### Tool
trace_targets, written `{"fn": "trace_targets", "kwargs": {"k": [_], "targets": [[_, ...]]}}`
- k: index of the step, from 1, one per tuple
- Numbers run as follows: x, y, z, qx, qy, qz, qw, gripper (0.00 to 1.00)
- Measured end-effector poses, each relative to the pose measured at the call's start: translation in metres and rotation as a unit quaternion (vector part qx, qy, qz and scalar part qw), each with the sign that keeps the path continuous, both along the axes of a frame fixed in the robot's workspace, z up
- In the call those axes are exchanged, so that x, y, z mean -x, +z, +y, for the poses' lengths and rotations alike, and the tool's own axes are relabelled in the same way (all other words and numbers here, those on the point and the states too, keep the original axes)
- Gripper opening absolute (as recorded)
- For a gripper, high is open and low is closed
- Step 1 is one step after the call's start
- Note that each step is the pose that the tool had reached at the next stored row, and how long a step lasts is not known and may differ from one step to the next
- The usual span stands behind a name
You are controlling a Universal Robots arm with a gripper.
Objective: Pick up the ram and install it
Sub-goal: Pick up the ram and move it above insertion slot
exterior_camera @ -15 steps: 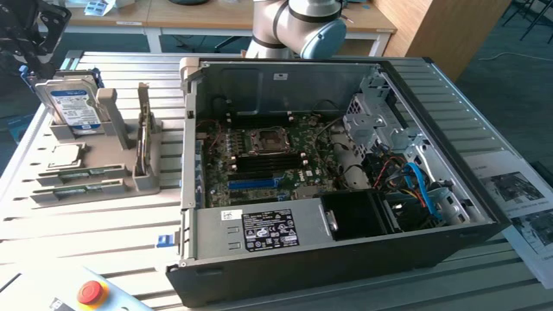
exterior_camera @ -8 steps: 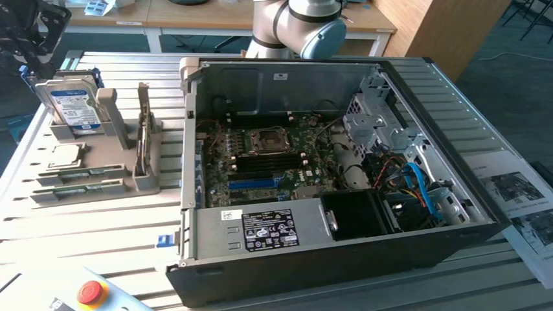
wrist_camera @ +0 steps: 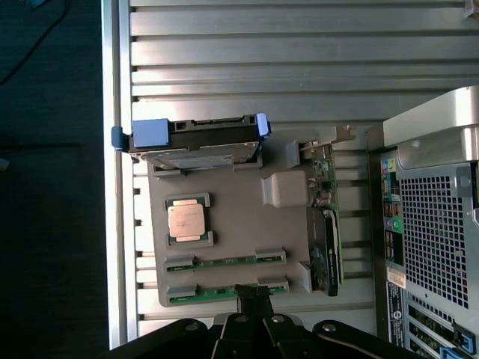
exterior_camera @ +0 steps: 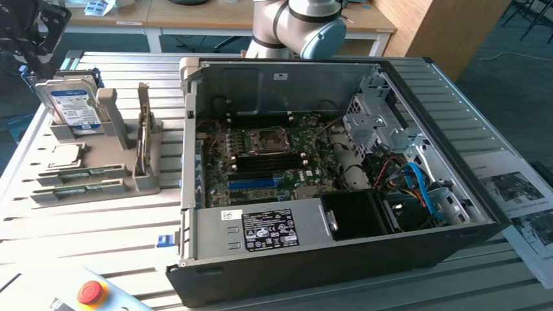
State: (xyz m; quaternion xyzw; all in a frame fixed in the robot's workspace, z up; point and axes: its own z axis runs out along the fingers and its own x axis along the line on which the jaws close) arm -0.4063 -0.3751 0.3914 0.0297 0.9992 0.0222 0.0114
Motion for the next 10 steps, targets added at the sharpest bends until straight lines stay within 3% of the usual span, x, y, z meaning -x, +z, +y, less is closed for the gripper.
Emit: {"fn": "trace_targets", "kwargs": {"k": [5,10], "targets": [[0.0,0.0,0.0,0.0,0.023,0.0,0.9997,0.11],[0.0,0.0,0.0,0.0,0.057,0.0,0.9984,0.11]]}}
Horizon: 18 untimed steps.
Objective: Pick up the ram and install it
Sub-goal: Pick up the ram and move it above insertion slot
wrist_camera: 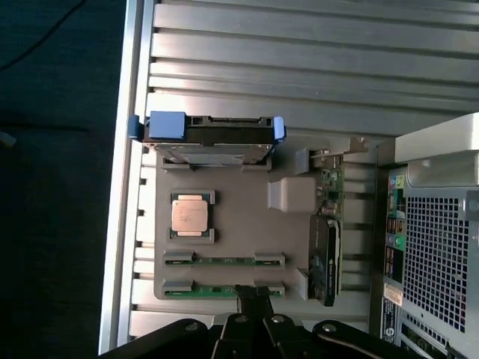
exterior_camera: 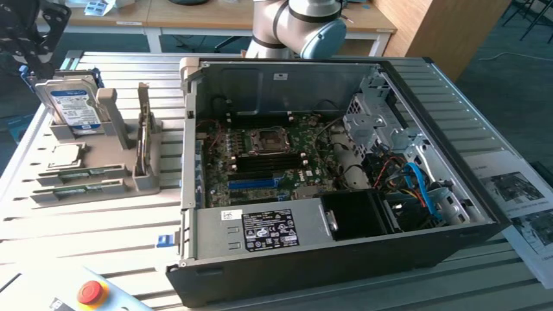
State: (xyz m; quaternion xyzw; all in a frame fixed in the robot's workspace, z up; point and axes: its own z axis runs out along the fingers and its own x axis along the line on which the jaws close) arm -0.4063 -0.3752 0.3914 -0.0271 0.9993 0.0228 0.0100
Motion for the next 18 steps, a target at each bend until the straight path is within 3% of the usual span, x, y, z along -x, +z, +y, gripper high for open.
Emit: {"fn": "trace_targets", "kwargs": {"k": [10,18], "targets": [[0.0,0.0,0.0,0.0,0.05,0.0001,0.9987,0.11],[0.0003,0.0001,0.0,0.0001,0.084,0.0003,0.9965,0.11]]}}
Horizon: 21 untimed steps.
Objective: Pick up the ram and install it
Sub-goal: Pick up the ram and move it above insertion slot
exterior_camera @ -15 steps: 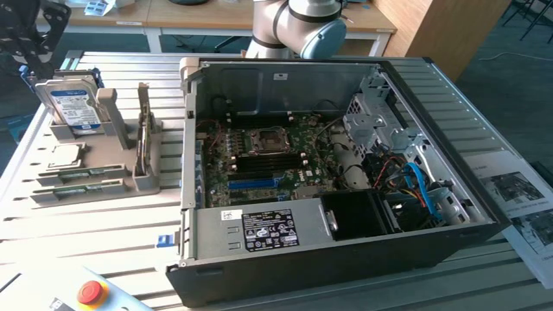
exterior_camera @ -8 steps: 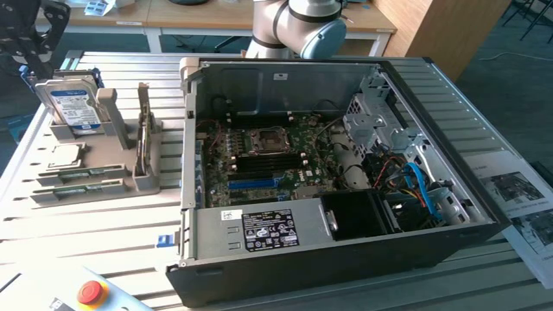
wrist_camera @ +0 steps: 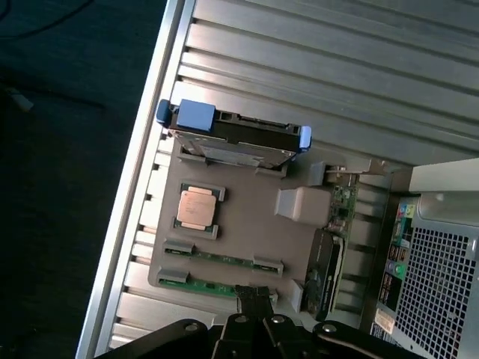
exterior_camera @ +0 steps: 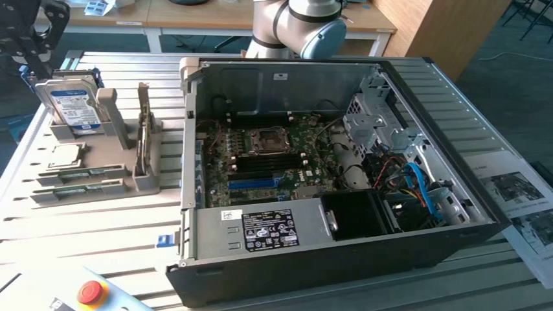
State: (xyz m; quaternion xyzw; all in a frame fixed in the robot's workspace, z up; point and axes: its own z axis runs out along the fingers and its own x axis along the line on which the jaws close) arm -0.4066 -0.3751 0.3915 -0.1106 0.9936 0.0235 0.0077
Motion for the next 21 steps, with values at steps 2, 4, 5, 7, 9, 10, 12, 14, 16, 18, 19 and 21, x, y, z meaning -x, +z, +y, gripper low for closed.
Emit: {"fn": "trace_targets", "kwargs": {"k": [2,4,5,7,9,10,12,14,16,18,19,21], "targets": [[0.0,0.0,0.0,0.0,0.01,0.0,1.0,0.11],[0.0001,-0.0001,0.0,0.0,0.019,0.0,0.9998,0.11],[0.0001,-0.0001,0.0,0.0,0.023,0.0,0.9997,0.11],[0.0001,-0.0001,0.0,0.0,0.031,0.0002,0.9995,0.11],[0.0001,0.0,0.0,0.0,0.04,0.0005,0.9992,0.11],[0.0001,0.0,0.0,0.0,0.045,0.0007,0.999,0.11],[0.0001,0.0,0.0,0.0,0.054,0.001,0.9985,0.11],[0.0001,0.0,0.0,0.0001,0.063,0.0014,0.998,0.11],[0.0001,0.0,0.0,0.0001,0.073,0.0017,0.9973,0.11],[0.0001,0.0,0.0,0.0001,0.084,0.0019,0.9965,0.11],[0.0001,0.0,0.0,0.0001,0.089,0.002,0.996,0.11],[0.0001,0.0,0.0,0.0001,0.101,0.002,0.9949,0.11]]}}
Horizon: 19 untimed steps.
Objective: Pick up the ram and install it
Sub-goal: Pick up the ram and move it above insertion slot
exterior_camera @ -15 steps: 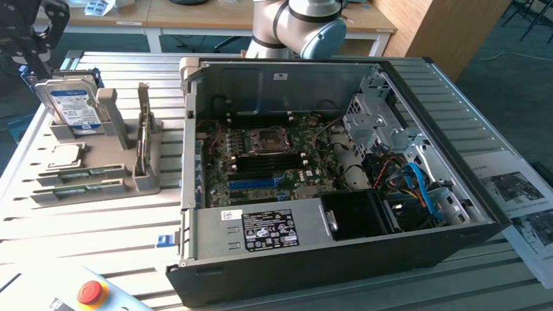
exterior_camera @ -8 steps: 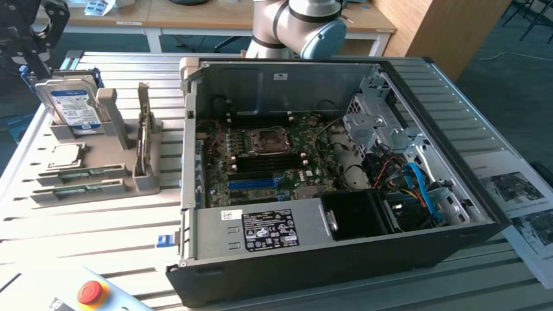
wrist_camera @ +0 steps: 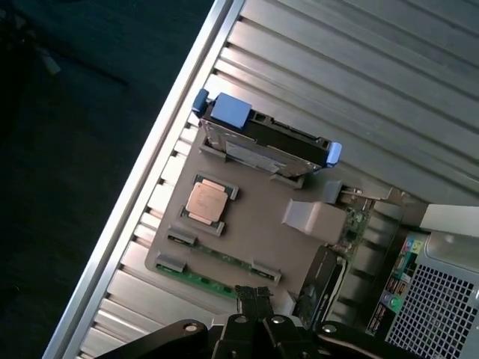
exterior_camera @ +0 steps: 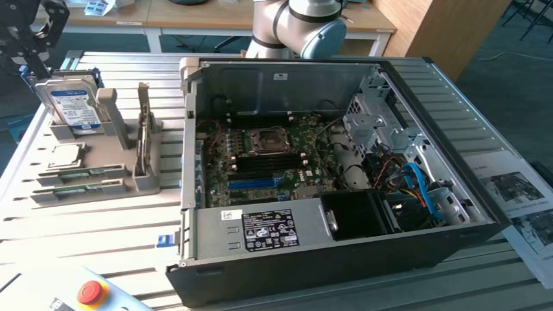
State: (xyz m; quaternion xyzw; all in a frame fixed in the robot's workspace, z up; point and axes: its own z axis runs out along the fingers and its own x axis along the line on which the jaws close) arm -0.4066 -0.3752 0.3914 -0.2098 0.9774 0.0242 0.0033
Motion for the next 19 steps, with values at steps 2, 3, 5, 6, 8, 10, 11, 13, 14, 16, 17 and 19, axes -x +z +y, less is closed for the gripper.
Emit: {"fn": "trace_targets", "kwargs": {"k": [2,3,5,6,8,10,11,13,14,16,17,19], "targets": [[0.0,0.0,0.0,0.0,0.011,0.0001,0.9999,0.11],[0.0,0.0,0.0,0.0,0.017,0.0002,0.9999,0.11],[0.0,0.0,0.0,0.0,0.027,0.0003,0.9996,0.11],[0.0,0.0,0.0,0.0,0.033,0.0003,0.9995,0.11],[0.0,0.0,0.0,0.0,0.043,0.0004,0.9991,0.11],[0.0,0.0,0.0,0.0,0.053,0.0005,0.9986,0.11],[0.0,0.0,0.0,0.0,0.058,0.0005,0.9983,0.11],[0.0,0.0,0.0,0.0,0.067,0.0007,0.9977,0.11],[0.0,0.0,0.0,0.0,0.072,0.0007,0.9974,0.11],[0.0,0.0,0.0,0.0,0.082,0.0009,0.9966,0.11],[0.0,0.0,0.0,0.0,0.087,0.001,0.9962,0.11],[0.0,0.0,0.0,0.0,0.096,0.0011,0.9954,0.11]]}}
